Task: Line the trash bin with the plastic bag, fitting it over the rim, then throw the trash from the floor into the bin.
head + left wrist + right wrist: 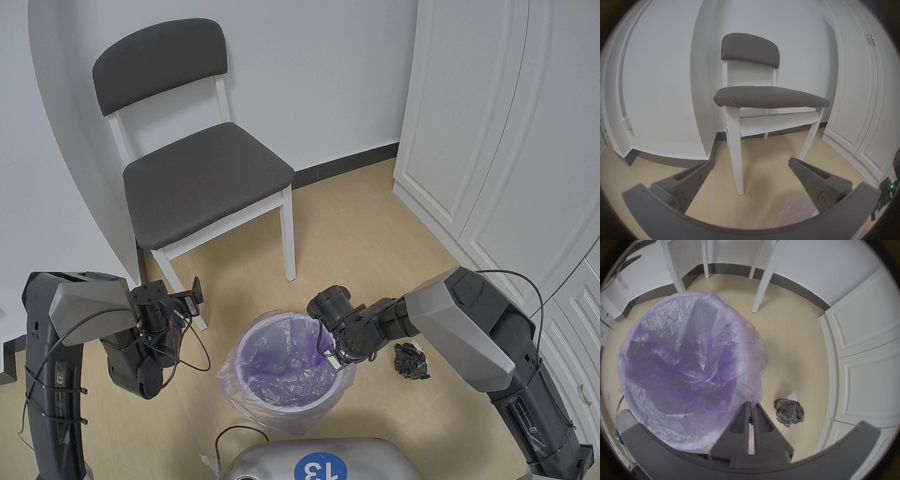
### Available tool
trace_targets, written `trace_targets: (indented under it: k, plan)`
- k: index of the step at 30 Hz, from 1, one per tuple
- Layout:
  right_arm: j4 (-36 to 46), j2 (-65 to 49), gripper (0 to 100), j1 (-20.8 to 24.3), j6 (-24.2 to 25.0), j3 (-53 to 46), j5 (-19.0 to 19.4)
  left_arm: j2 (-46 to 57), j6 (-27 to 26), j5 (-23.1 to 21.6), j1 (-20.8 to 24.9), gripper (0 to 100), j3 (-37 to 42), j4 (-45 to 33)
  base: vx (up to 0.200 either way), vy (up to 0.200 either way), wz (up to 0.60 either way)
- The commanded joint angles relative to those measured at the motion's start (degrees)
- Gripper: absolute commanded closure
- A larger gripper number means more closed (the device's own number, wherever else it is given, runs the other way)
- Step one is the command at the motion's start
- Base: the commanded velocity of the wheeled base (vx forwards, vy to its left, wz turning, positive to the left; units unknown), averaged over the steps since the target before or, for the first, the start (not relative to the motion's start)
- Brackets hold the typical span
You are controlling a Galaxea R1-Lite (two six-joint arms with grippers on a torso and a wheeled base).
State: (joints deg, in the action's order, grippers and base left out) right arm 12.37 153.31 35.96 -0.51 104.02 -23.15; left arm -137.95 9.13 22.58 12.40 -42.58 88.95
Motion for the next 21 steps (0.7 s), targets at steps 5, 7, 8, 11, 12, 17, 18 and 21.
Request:
trace_targets:
  k: [5,7,8,11,12,17,18,21]
  plan:
    - [-0.3,1.1,100,-1.7,4.7,5.2,0.6,0.0,0.0,0.0,0.0,0,-0.1,1.0,0.000,0.000,0.00]
    - [-0.8,1.1,100,-2.0,6.4,7.1,0.7,0.0,0.0,0.0,-0.1,0,-0.1,1.0,0.000,0.000,0.00]
    - [-0.9,1.2,100,-2.3,7.3,8.0,0.8,0.1,0.0,0.0,-0.3,0,-0.1,1.0,0.000,0.000,0.00]
    - [-1.3,1.1,100,-3.1,9.4,10.0,1.5,0.1,0.0,0.0,-0.4,0,0.0,1.0,0.000,0.000,0.00]
    - [-1.4,0.9,100,-4.0,11.9,10.5,3.6,0.1,0.0,0.0,-0.4,0,0.0,1.0,0.000,0.000,0.00]
    - [-1.4,0.5,100,-5.6,17.4,8.4,7.2,0.0,0.0,0.0,-0.4,0,0.0,1.0,0.000,0.000,0.00]
    - [-1.5,0.5,100,-5.7,18.5,7.1,8.6,-0.1,0.0,0.0,-0.4,0,0.0,1.0,0.000,0.000,0.00]
    - [-2.8,0.1,100,-5.7,20.2,4.5,11.8,-0.3,0.0,0.0,-0.4,0,0.0,1.0,0.000,0.000,0.00]
